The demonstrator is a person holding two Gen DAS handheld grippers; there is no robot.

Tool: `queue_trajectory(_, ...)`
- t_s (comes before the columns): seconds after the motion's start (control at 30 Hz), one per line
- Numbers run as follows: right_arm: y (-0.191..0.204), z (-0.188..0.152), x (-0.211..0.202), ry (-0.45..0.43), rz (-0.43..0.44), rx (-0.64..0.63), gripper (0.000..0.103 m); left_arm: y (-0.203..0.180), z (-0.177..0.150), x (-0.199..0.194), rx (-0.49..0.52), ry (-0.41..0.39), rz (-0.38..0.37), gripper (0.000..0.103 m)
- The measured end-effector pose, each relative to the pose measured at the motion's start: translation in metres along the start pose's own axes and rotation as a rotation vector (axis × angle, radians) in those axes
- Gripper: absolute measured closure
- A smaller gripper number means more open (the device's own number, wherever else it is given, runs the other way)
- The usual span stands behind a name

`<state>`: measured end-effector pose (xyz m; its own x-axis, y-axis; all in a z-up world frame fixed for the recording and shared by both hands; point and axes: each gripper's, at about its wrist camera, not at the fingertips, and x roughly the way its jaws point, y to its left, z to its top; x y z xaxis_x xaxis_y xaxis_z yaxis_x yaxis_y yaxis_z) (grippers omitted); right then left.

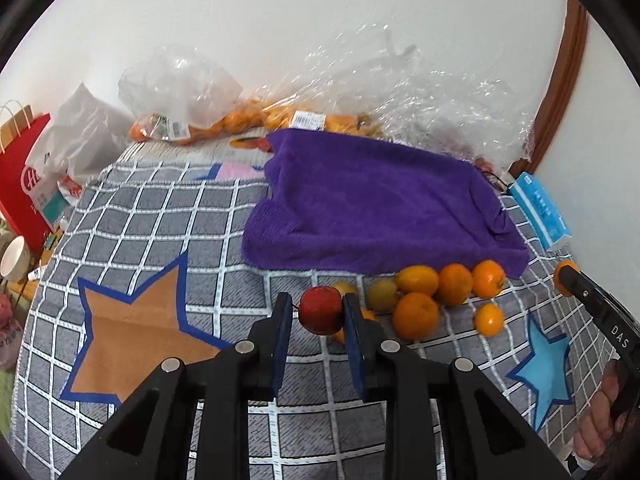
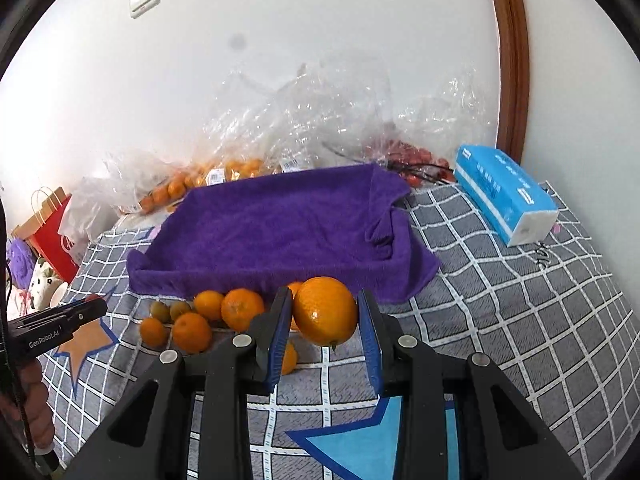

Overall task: Organize fruits
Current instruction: 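Close the left tool on the red tomato while the right tool grasps the orange, then carry the red tomato with the left tool while the right tool carries the orange over the towel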

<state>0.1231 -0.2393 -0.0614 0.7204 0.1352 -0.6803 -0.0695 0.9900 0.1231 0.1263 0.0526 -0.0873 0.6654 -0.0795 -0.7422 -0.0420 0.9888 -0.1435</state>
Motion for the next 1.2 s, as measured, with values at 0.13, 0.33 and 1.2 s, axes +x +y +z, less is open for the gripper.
queue_trajectory(0.13, 0.004, 0.008, -0.005, -0.017, -0.001, -0.01, 0.07, -0.006, 0.009, -0.005, 0.012, -0.009, -0.008, 0.079)
queue_trajectory(0.33, 0.006, 0.024, -0.007, -0.029, 0.008, -0.002, 0.07, -0.013, 0.024, -0.01, 0.03, -0.027, -0.019, 0.079)
queue_trajectory(1.2, 0.016, 0.08, 0.057, -0.032, 0.013, -0.027, 0.07, -0.026, 0.095, 0.034, 0.068, -0.032, -0.037, 0.079)
